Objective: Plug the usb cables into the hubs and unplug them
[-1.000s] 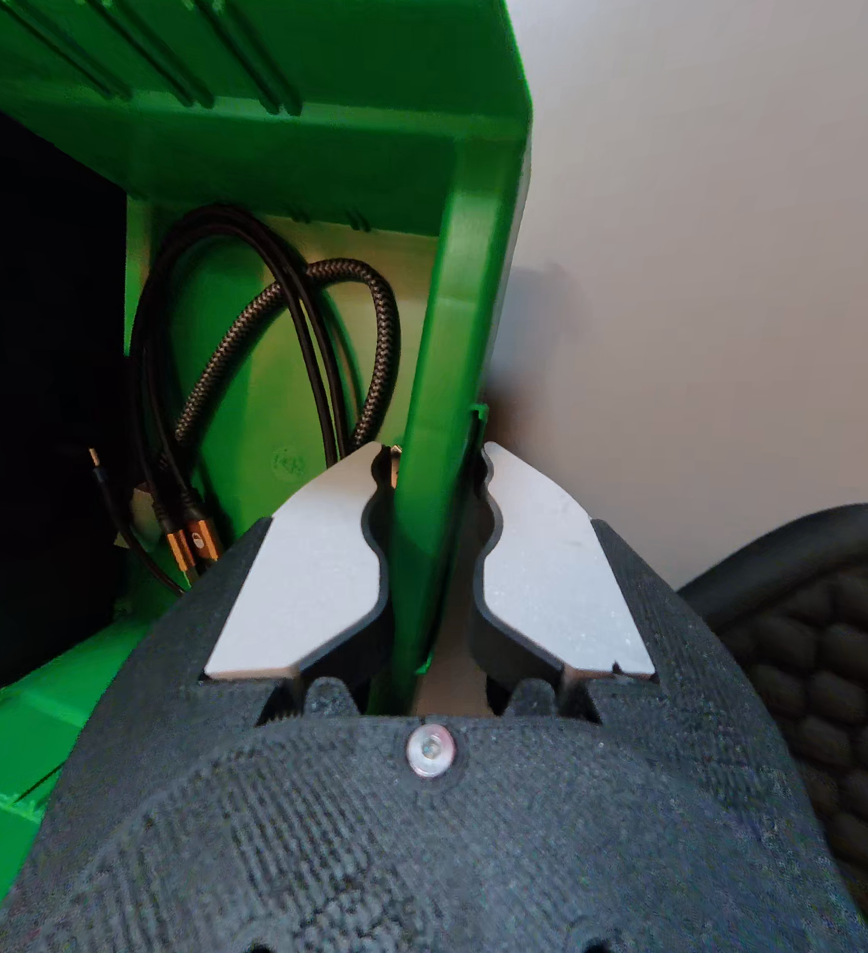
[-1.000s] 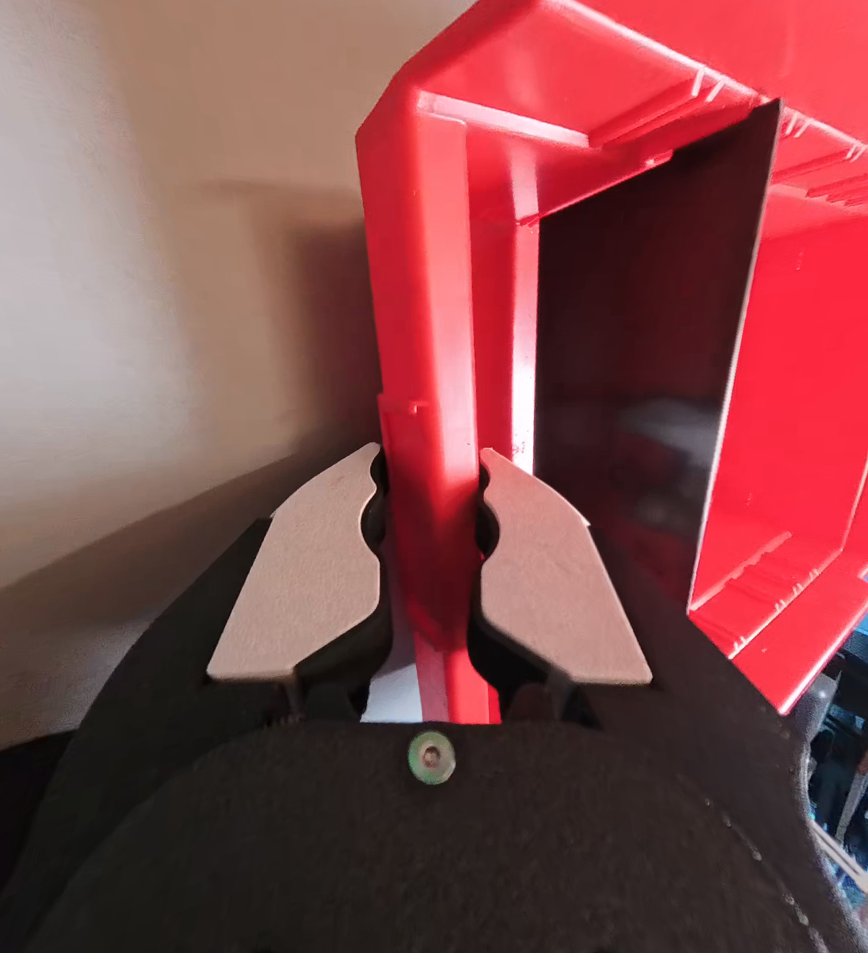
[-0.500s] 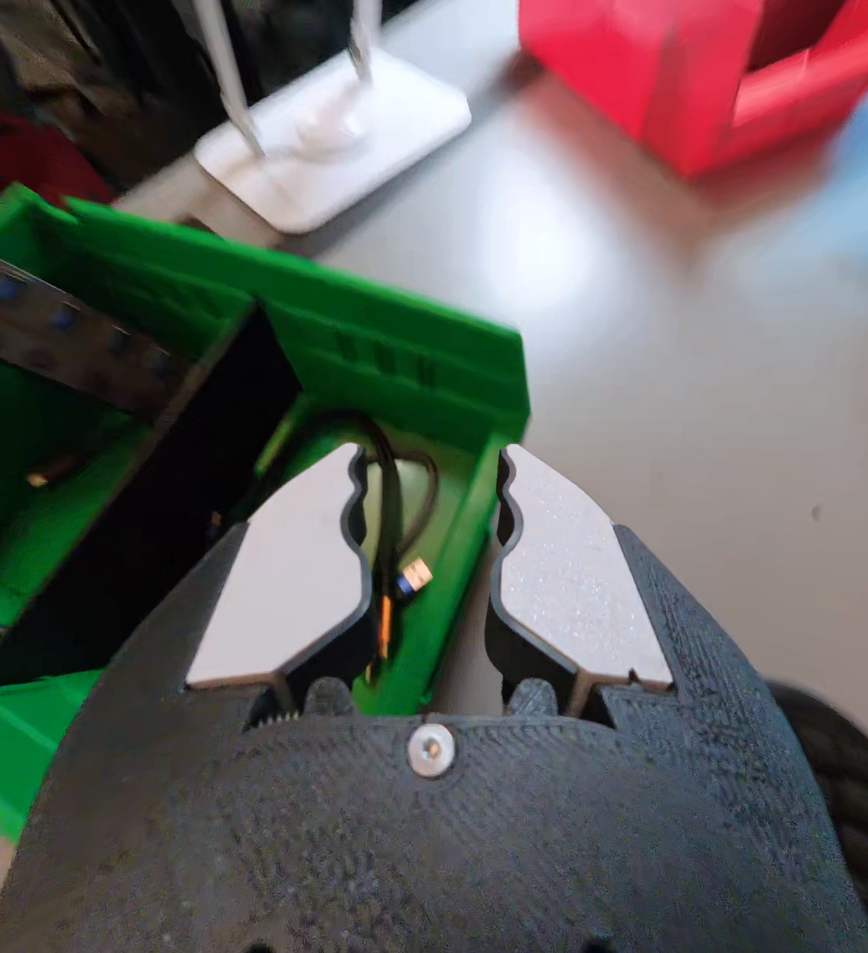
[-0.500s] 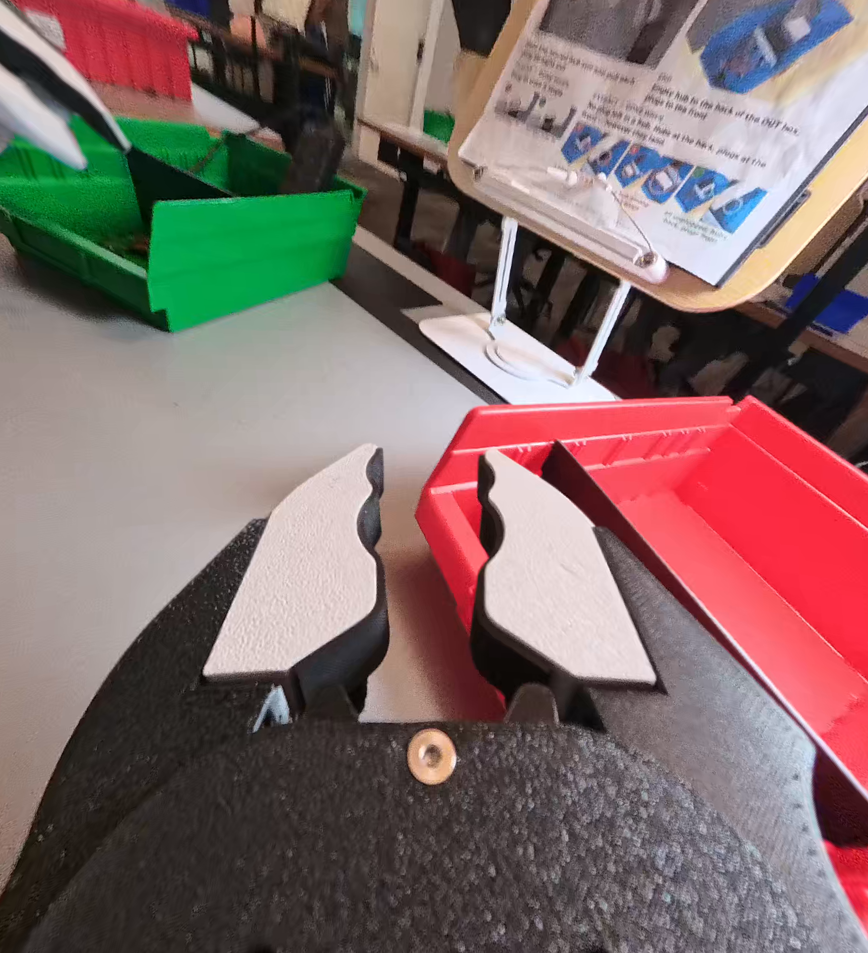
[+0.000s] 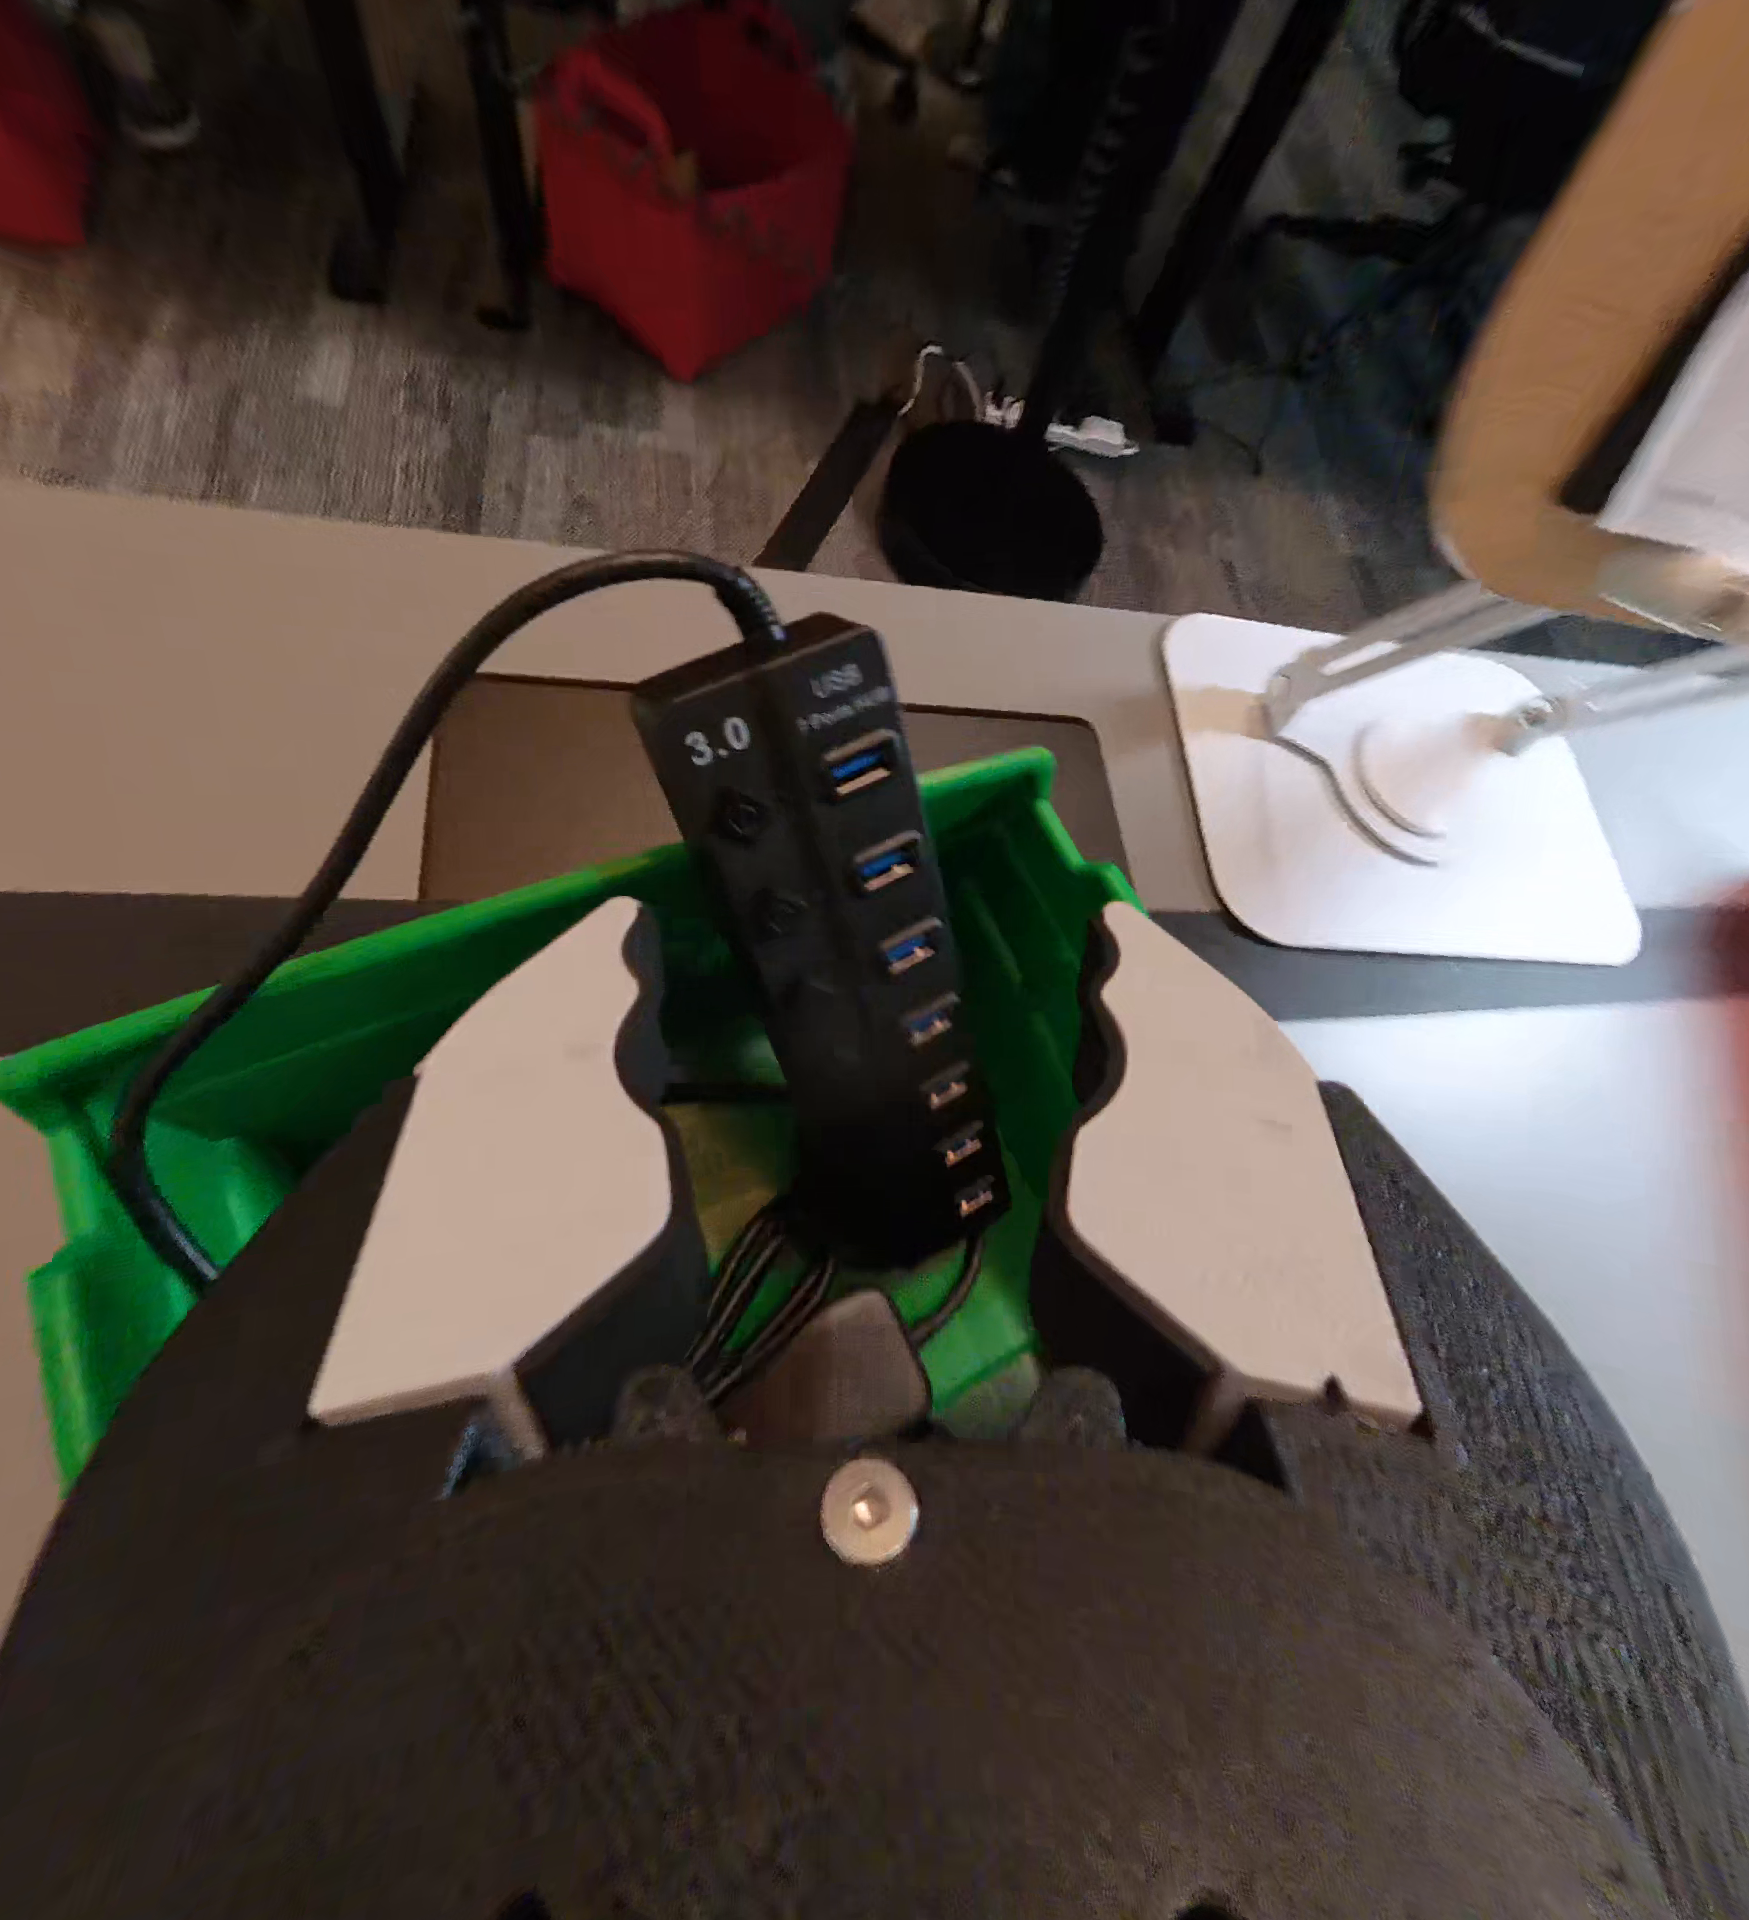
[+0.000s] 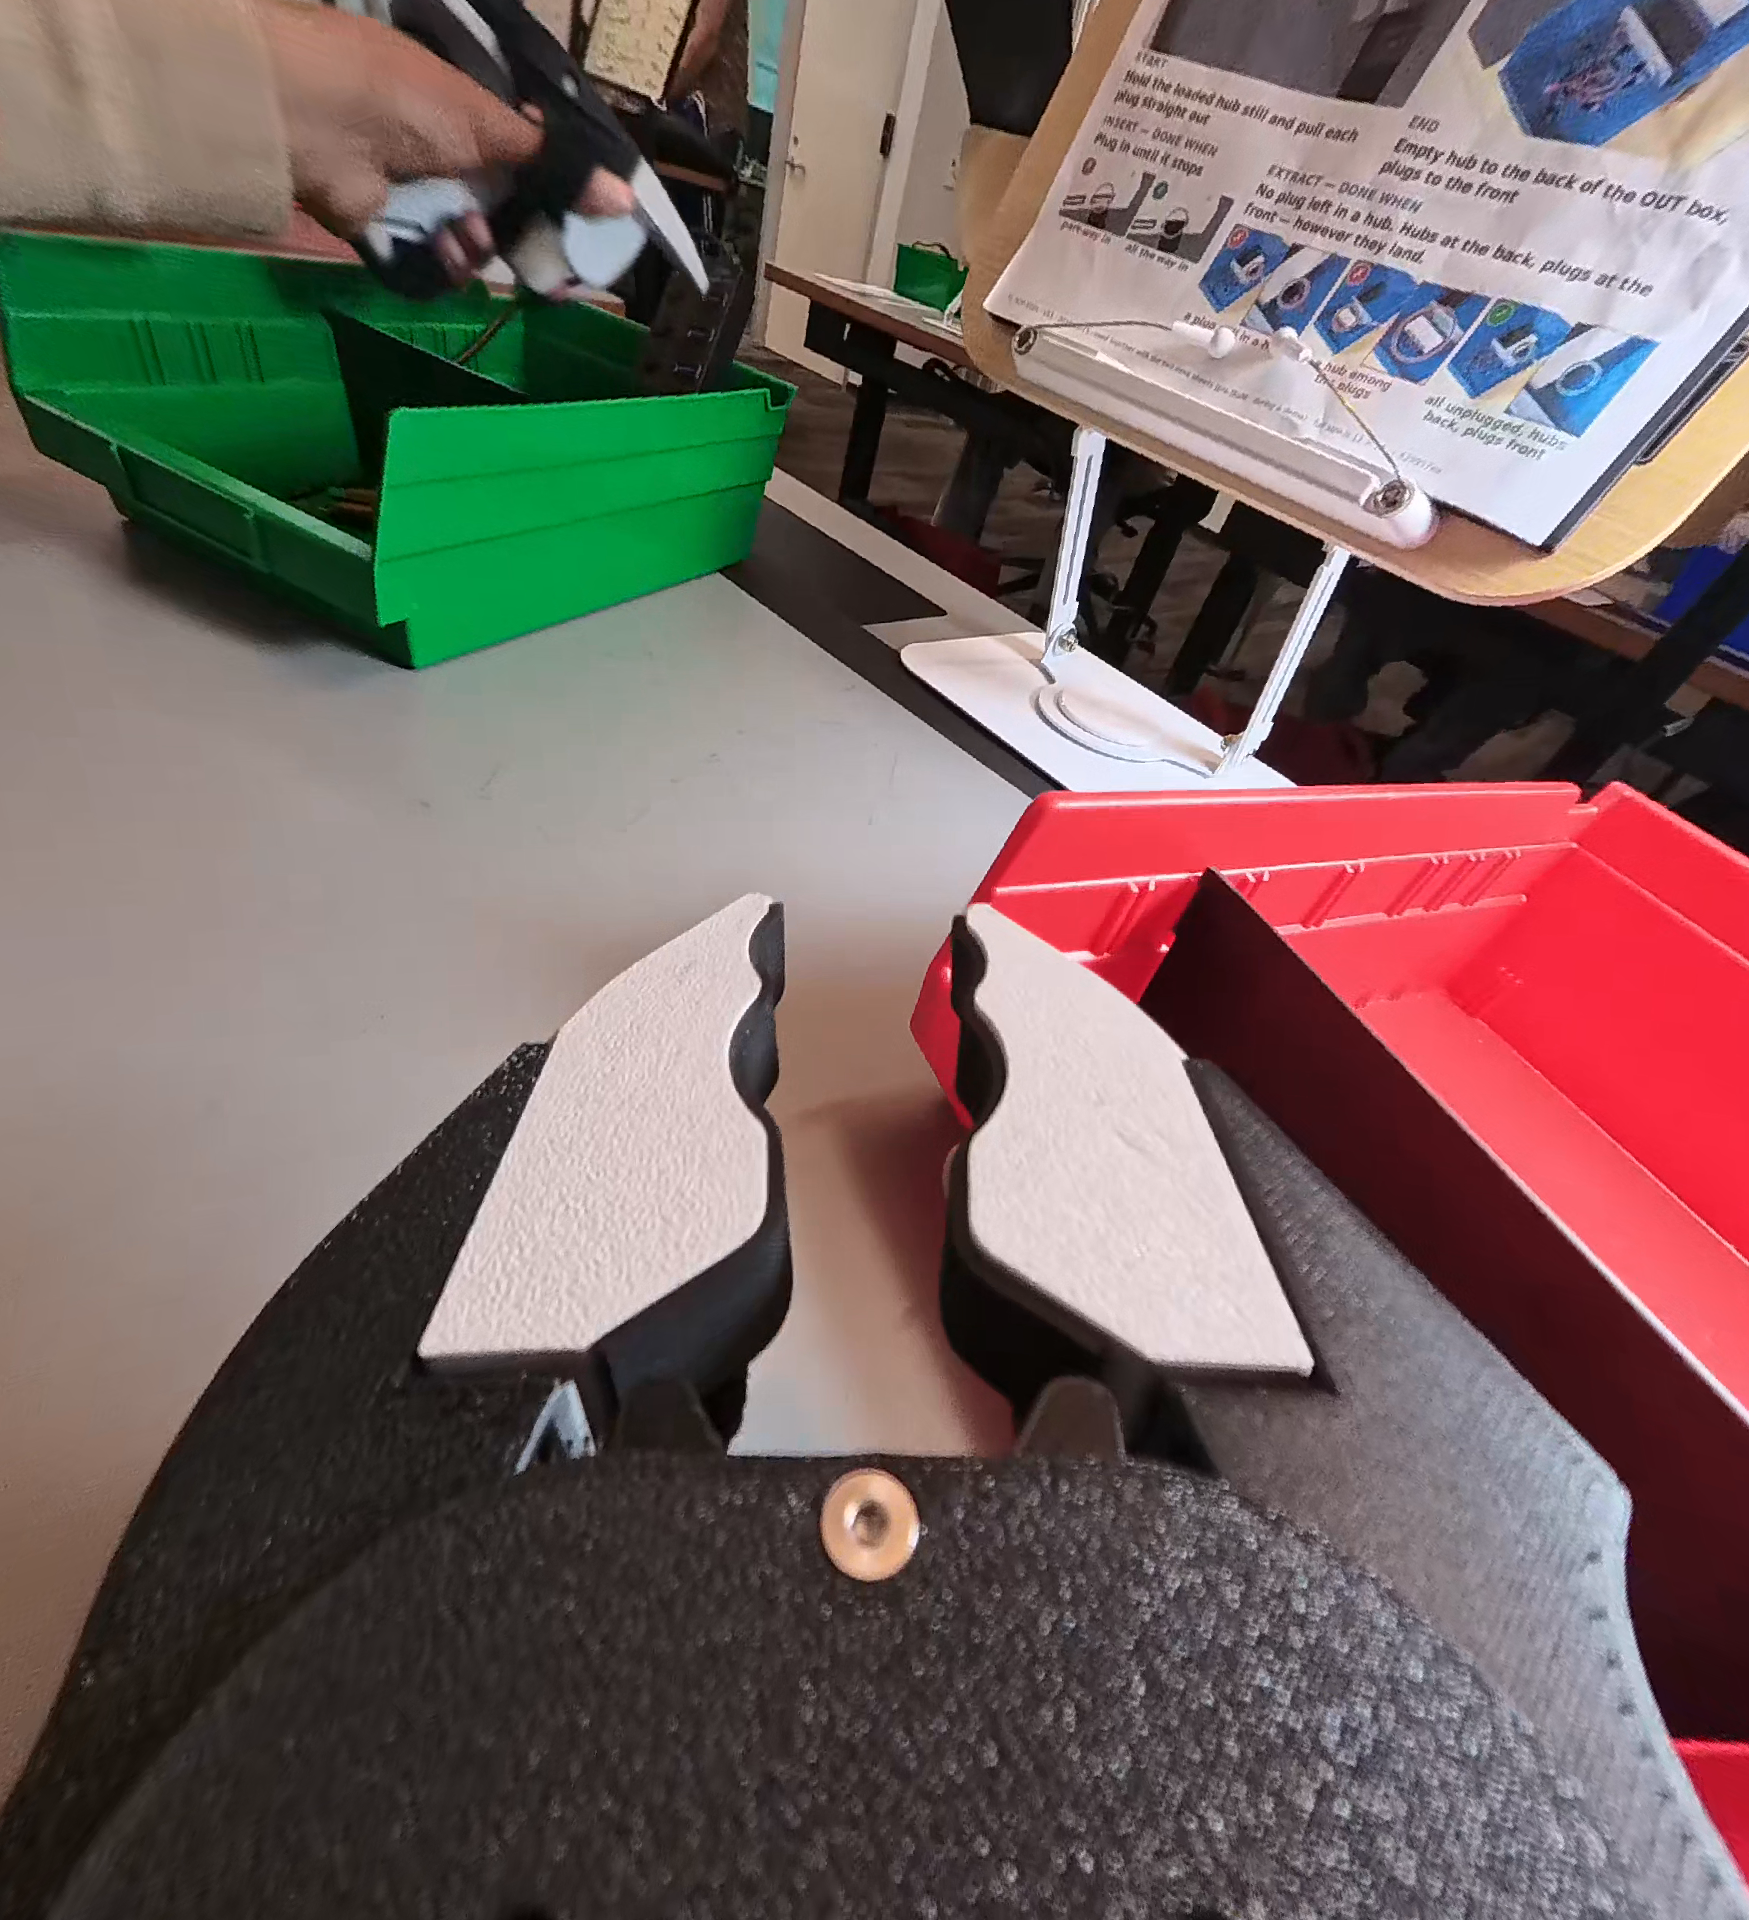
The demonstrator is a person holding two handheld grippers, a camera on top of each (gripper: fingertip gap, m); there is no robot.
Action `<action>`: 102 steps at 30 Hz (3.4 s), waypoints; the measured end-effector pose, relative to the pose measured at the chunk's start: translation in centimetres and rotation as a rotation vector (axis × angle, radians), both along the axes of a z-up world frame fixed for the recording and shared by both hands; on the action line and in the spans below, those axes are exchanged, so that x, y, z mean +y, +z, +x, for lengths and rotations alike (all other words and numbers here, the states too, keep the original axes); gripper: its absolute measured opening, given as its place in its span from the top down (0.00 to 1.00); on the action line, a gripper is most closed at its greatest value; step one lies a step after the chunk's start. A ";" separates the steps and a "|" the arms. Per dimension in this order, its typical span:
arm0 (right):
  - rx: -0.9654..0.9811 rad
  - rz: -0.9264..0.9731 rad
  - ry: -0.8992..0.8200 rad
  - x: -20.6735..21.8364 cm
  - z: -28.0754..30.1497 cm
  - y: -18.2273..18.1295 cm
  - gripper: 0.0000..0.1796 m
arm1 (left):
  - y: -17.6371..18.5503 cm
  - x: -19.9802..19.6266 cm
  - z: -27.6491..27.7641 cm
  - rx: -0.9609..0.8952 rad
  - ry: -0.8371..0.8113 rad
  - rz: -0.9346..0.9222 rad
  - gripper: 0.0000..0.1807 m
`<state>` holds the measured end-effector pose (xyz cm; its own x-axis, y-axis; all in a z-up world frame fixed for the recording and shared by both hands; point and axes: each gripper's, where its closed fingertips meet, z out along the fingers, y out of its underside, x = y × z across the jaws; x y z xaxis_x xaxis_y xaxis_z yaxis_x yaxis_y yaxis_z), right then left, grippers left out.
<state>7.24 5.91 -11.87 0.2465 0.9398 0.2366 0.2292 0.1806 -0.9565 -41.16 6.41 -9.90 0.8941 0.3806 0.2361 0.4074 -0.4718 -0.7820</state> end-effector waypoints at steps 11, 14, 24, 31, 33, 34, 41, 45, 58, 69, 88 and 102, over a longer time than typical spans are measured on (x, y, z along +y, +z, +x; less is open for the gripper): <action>0.017 0.028 0.008 -0.4 0.0 0.7 0.85 | -2.3 2.8 -1.9 0.078 0.159 -0.112 0.56; 0.018 0.017 0.006 -0.4 -0.1 0.6 0.85 | -2.5 2.6 -2.2 0.137 0.183 -0.127 0.59; 0.021 0.019 -0.015 -0.2 0.4 0.6 0.87 | -2.6 1.7 -2.7 0.263 0.256 -0.182 0.59; 0.046 -0.063 0.001 -0.1 0.1 0.5 0.87 | -5.8 1.4 -0.4 0.007 0.200 -0.266 0.52; 0.037 -0.032 -0.007 -0.2 0.3 0.6 0.87 | -6.4 2.1 0.1 0.001 0.171 -0.309 0.56; 0.037 -0.022 -0.009 -0.2 0.4 0.7 0.87 | -6.6 2.2 0.2 0.006 0.161 -0.340 0.55; 0.034 -0.034 0.006 -0.4 0.2 0.6 0.87 | -6.7 2.9 0.4 0.010 0.098 -0.347 0.67; 0.034 -0.031 0.008 -0.5 0.2 0.5 0.87 | -5.3 2.8 0.3 0.066 0.058 -0.307 0.67; 0.052 -0.047 0.005 -0.3 -0.1 0.6 0.87 | 14.1 -0.1 9.1 0.340 -0.333 0.111 0.68; 0.189 -0.046 0.074 -2.2 -1.9 6.2 0.85 | 23.8 -7.2 29.0 0.573 -0.854 0.296 0.68; 0.048 -0.155 0.644 -12.6 -4.1 15.5 0.72 | 7.8 -13.2 44.5 0.150 -1.478 0.183 0.68; 0.039 -0.163 0.688 -13.2 -6.7 12.6 0.69 | 5.6 -13.6 44.7 0.064 -1.551 0.182 0.68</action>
